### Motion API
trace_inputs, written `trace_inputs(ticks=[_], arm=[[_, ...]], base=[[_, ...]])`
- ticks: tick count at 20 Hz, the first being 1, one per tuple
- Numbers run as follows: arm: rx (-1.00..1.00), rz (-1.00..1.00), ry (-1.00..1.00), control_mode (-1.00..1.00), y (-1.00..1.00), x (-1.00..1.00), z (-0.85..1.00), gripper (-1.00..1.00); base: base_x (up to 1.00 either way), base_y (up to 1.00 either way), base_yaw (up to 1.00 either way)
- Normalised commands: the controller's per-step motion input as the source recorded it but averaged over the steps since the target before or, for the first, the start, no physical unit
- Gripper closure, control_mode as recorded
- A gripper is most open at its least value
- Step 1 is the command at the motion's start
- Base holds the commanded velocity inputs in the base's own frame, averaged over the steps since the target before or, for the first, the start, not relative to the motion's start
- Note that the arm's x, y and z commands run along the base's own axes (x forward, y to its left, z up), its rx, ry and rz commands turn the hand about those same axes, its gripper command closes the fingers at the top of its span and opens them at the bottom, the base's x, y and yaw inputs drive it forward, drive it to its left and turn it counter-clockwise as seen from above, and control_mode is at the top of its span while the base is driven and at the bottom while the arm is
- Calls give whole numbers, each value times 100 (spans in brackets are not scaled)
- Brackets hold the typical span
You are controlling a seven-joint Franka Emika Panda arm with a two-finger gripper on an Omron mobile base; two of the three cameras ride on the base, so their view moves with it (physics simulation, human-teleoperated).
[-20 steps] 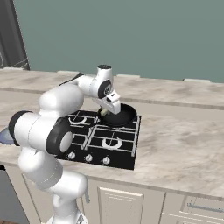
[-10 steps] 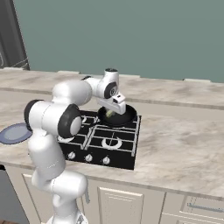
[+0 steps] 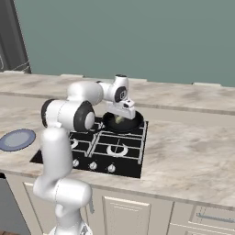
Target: Pick up the butter stick and place it in the pan. Then turn on the burner for the pan.
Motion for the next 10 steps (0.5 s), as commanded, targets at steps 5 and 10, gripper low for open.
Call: trace_inputs(ticks=[5, 10], arm=[[0, 11, 13, -100, -2, 47, -26, 100], [0, 11, 11, -100, -5, 39, -28, 100]], base=[[0, 0, 0], [0, 0, 0]])
